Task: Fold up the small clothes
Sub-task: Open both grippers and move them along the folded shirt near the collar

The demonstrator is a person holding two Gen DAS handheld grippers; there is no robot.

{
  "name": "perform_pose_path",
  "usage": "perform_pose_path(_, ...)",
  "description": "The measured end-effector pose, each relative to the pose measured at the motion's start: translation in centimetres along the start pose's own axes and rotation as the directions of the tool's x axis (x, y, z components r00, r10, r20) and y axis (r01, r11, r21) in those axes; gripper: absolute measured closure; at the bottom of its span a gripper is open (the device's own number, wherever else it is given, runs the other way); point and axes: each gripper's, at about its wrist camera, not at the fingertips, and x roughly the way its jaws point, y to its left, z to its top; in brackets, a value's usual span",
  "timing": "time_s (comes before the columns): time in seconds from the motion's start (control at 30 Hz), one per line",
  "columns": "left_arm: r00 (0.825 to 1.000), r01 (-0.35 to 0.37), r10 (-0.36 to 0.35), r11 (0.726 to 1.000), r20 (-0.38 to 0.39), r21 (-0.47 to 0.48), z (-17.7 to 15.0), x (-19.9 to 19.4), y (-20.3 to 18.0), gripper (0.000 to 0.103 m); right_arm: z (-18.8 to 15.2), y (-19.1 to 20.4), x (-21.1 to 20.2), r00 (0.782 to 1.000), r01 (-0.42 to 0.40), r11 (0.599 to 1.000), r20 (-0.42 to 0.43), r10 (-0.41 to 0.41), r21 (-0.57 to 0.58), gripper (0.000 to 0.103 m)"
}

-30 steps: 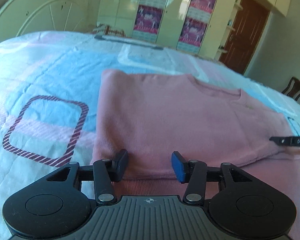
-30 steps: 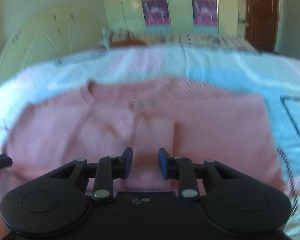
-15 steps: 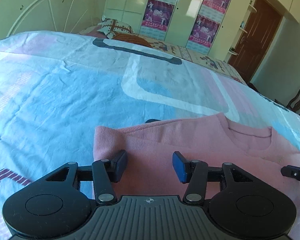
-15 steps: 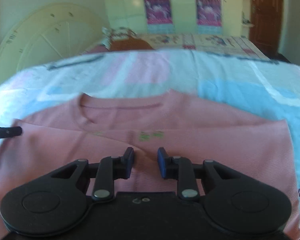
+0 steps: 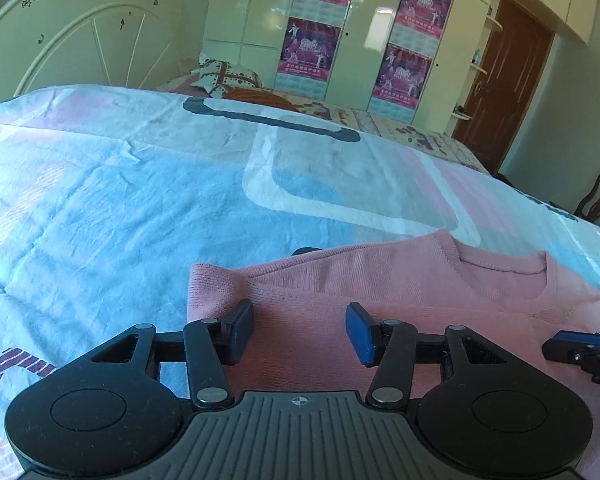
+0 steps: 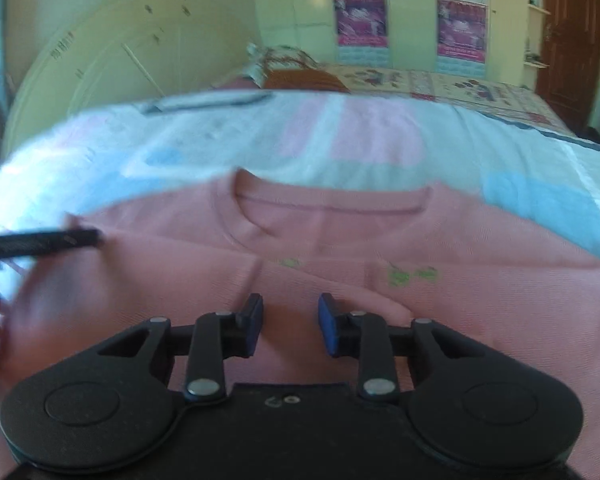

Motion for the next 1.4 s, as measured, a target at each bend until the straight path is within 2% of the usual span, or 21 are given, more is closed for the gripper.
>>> perform_pose_path(0.07,1.000,0.000,0.000,1.000,0.001,0.018,-0.3,-0.3,0.0,0.052,-0.2,-1.4,-0.5,1.000,-0.011,0.999,0.009,0.011,0.048,0.087)
perform_pose_path(0.13,1.000,-0.014,0.014,0.999,-0.002,0.043,-0.4,-0.4,-0.6,0.052,0.0,-1.8,-1.0,1.000,-0.020,0.998,0.004,0.019,0.053,0.088)
perform_pose_path(0.23,0.999,-0.048,0.048,0.997,-0.003,0.053,0.0,-0.7,-1.6,0.051,0.5,-1.2,-1.8,0.999,-0.007,0.999,0.035,0.006,0.032,0.067)
perform_pose_path(0.43,0.998,-0.062,0.063,0.997,-0.021,0.053,0.5,0.3,-1.7,0.051,1.4,0.5,-0.4,0.998,-0.054,0.999,0.025,0.054,-0.006,0.069)
perform_pose_path(0.5,0.998,-0.057,0.059,0.997,-0.024,0.059,0.5,0.5,-1.5,0.051,1.0,0.8,0.9,0.999,-0.034,0.999,-0.018,0.034,-0.022,0.070)
perform_pose_path(0.63,0.998,-0.055,0.056,0.997,-0.016,0.055,0.9,-0.3,-1.4,0.051,0.9,1.1,0.6,1.000,-0.018,0.999,-0.008,0.018,-0.045,0.070)
perform_pose_path(0.67,0.998,-0.060,0.060,0.996,0.001,0.068,0.7,-0.8,-1.6,0.051,1.0,1.1,0.1,1.000,-0.020,0.999,0.002,0.020,-0.040,0.070)
perform_pose_path(0.73,0.998,-0.046,0.050,0.995,-0.040,0.090,-0.3,-1.0,-1.7,0.051,0.9,0.8,-0.6,1.000,-0.027,0.999,0.016,0.027,-0.034,0.070)
perform_pose_path(0.83,0.998,-0.056,0.059,0.992,-0.022,0.115,-1.5,-2.6,-2.0,0.051,0.3,0.7,-0.2,1.000,-0.004,0.999,-0.023,0.003,-0.045,0.070)
perform_pose_path(0.97,0.999,-0.035,0.037,0.995,-0.025,0.090,-3.5,-5.1,-1.9,0.050,-0.6,0.0,-2.8,1.000,0.007,1.000,0.011,-0.006,-0.021,0.070)
perform_pose_path(1.03,0.998,-0.052,0.054,0.993,-0.016,0.105,-4.7,-5.9,-1.8,0.049,-1.8,-0.2,-2.6,0.999,0.036,0.998,-0.030,-0.037,-0.047,0.070)
perform_pose_path(1.1,0.998,-0.058,0.059,0.996,-0.015,0.073,-5.3,-7.0,-1.2,0.049,-2.6,-0.3,-3.4,0.999,0.035,0.996,-0.015,-0.037,-0.084,0.071)
perform_pose_path(1.2,0.999,-0.047,0.048,0.998,-0.015,0.029,-6.3,-8.4,-0.1,0.049,-3.0,-0.2,-5.3,0.997,0.076,0.990,0.004,-0.076,-0.119,0.067)
perform_pose_path(1.3,0.998,-0.058,0.058,0.995,-0.006,0.080,-7.4,-9.3,-0.2,0.049,-4.5,-1.8,-5.5,0.995,0.089,0.990,-0.036,-0.093,-0.106,0.066)
perform_pose_path(1.37,0.997,-0.077,0.079,0.991,-0.013,0.113,-7.4,-9.8,-0.5,0.048,-4.9,-2.8,-6.2,0.997,0.071,0.995,-0.030,-0.073,-0.065,0.066)
perform_pose_path(1.4,0.998,-0.067,0.067,0.992,0.002,0.106,-7.1,-10.1,-0.3,0.048,-4.8,-3.0,-6.8,0.997,0.067,0.997,-0.022,-0.068,-0.048,0.066)
